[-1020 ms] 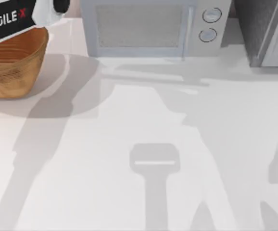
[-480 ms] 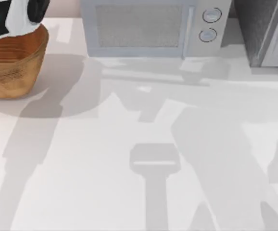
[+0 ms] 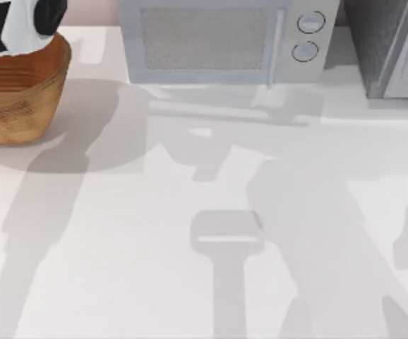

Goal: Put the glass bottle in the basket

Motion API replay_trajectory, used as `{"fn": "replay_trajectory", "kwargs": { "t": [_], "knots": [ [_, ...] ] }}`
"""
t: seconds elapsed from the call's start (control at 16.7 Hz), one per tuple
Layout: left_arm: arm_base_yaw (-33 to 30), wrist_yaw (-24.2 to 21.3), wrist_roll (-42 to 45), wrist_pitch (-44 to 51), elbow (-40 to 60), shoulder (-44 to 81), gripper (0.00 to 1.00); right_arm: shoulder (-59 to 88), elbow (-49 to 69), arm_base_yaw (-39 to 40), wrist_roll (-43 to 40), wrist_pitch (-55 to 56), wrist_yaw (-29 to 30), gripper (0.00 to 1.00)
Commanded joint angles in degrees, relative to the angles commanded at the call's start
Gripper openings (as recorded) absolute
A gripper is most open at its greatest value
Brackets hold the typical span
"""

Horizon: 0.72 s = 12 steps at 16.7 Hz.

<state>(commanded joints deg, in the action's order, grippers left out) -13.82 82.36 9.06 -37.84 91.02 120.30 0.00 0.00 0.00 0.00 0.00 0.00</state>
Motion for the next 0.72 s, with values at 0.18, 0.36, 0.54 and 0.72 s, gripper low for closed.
{"fn": "replay_trajectory", "kwargs": {
  "t": [0.18,0.36,0.54,0.72],
  "knots": [
    [0.0,0.0,0.0,0.0,0.0,0.0,0.3,0.0,0.0,0.0,0.0,0.0,0.0,1.0],
    [0.0,0.0,0.0,0.0,0.0,0.0,0.53,0.0,0.0,0.0,0.0,0.0,0.0,1.0],
    [0.0,0.0,0.0,0.0,0.0,0.0,0.75,0.0,0.0,0.0,0.0,0.0,0.0,1.0],
    [0.0,0.0,0.0,0.0,0.0,0.0,0.98,0.0,0.0,0.0,0.0,0.0,0.0,1.0]
  ]
}}
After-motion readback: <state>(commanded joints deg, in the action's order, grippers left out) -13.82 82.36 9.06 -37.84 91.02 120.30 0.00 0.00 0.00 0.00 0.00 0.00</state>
